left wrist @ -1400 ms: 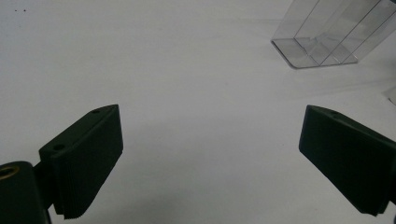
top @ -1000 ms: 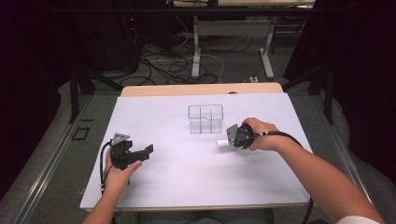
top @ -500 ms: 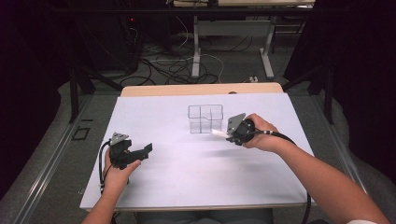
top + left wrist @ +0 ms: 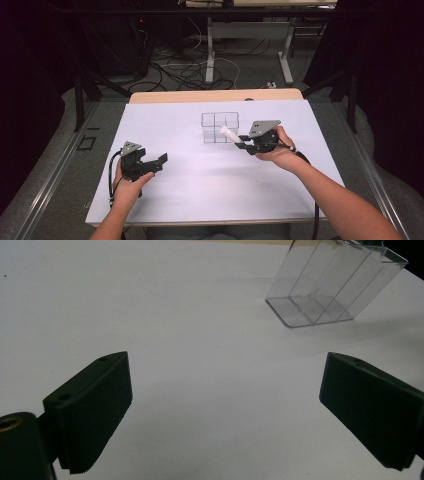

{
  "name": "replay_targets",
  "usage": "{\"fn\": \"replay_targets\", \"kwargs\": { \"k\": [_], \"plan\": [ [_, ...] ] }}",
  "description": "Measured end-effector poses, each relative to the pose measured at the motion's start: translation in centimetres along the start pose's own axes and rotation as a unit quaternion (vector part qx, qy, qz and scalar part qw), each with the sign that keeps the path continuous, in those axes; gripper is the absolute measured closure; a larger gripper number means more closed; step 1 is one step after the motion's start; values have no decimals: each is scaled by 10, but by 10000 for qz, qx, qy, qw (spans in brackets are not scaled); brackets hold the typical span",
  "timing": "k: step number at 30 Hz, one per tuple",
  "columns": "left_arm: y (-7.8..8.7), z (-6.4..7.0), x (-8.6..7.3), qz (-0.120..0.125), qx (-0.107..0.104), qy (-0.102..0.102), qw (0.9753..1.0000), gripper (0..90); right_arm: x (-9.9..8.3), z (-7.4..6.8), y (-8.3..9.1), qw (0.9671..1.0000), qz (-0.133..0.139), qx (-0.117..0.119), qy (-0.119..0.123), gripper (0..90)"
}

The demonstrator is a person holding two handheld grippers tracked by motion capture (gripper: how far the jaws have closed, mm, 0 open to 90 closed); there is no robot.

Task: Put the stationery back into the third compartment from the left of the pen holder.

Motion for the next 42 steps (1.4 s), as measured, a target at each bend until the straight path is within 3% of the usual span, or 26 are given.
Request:
{"fn": "replay_targets", "kwargs": {
  "k": [5,8,10,11,13,15,22,25,30,31,33,37,41,42],
  "plan": [
    [2,11,3,16,-145,-112,9998,107,2,-7,2,9971,619,-199,-382,709],
    [3,21,8,113,-253,-154,9995,127,1,-10,3,9956,763,-259,-482,709],
    [4,27,10,168,-325,-147,9992,155,0,-14,5,9921,983,-395,-673,709],
    [6,36,14,234,-466,-87,9986,156,-1,-17,6,9901,1071,-435,-794,709],
    [7,41,16,253,-544,-73,9982,158,-2,-19,7,9890,1109,-466,-861,709],
    [8,50,20,278,-662,-26,9974,165,-5,-26,10,9847,1299,-534,-1032,709],
    [5,82,34,259,-1033,119,9942,224,1,-34,15,9784,1582,-582,-1195,709],
    [0,96,39,214,-1189,208,9925,238,1,-36,12,9776,1619,-566,-1220,709],
    [-10,117,43,-149,-1207,-136,9925,271,-2,-43,6,9788,1581,-499,-1201,709],
    [-12,121,44,-202,-1256,-105,9918,281,-4,-44,5,9809,1481,-458,-1179,709],
    [-17,130,47,-211,-1434,-63,9894,287,-5,-45,3,9810,1465,-458,-1183,709],
    [-23,139,51,-142,-1522,-4,9882,311,-7,-48,-2,9810,1483,-447,-1169,709],
    [-28,150,53,-22,-1809,241,9832,385,-7,-50,-4,9795,1513,-416,-1265,709],
    [-31,156,54,15,-1947,344,9803,394,-7,-50,-4,9791,1516,-413,-1294,709]
  ]
}}
Point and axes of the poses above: each handheld gripper's, and its own axes: y roughly backward along the jaws, x roughly out of its top, z roughly to its right, the point moved 9 cm from there along -y, roughly forward along the jaws
